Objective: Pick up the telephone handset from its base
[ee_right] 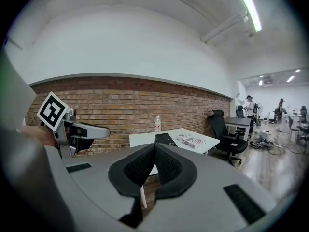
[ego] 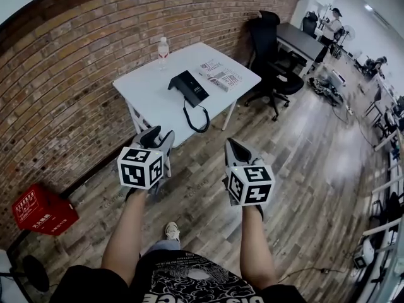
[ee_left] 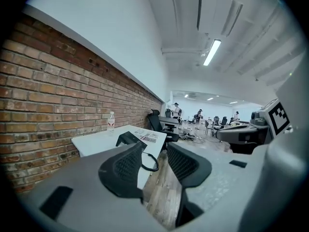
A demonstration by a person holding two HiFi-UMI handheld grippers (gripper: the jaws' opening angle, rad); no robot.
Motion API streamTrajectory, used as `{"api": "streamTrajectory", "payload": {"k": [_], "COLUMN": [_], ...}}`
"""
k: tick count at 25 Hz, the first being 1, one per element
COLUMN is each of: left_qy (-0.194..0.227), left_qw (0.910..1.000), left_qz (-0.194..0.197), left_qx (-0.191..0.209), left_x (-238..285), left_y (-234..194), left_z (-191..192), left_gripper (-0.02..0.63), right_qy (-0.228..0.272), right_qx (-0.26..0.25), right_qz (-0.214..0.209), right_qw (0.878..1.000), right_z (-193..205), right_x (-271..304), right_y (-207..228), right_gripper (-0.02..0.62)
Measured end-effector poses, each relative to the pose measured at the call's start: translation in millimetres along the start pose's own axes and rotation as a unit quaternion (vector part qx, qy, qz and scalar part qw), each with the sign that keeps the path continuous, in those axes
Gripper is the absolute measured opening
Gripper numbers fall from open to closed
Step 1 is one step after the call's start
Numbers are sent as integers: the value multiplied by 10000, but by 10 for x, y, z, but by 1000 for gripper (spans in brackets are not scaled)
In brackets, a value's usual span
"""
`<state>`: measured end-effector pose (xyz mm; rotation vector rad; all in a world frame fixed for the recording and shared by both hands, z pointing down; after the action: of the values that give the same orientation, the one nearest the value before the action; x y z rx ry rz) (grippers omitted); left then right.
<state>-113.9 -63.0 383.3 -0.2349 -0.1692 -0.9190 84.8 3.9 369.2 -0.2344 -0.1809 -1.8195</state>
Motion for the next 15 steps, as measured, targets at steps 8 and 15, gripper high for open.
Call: {"api": "streamTrajectory", "payload": {"k": [8,15], "left_qy": [52,-11], "left_qw": [9997,9989], "left_qz": [182,386], "left_qx": [-122,-268], "left_x": [458,792], "left_y": [-459,-785], "left_z": [-193,-231], "left_gripper": [196,221], "right_qy": [-98,-87], "right_qx": [-77,-72], "right_qz": [77,131], "right_qw": [9999,9999], "right_z": [-215,-371], "right_x": [604,1049], "right_y": [29,11], "right_gripper": [0,0]}}
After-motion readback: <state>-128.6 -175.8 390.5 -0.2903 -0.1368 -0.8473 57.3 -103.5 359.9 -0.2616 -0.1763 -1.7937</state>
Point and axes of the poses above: the fingertips, and each gripper's own axes: x forward along the fingers, y to its right, z out of its underside, the point moved 4 cm from there along -x, backward along the fingers, and after that the axes turned 2 degrees about -z, right-handed, at the moved point
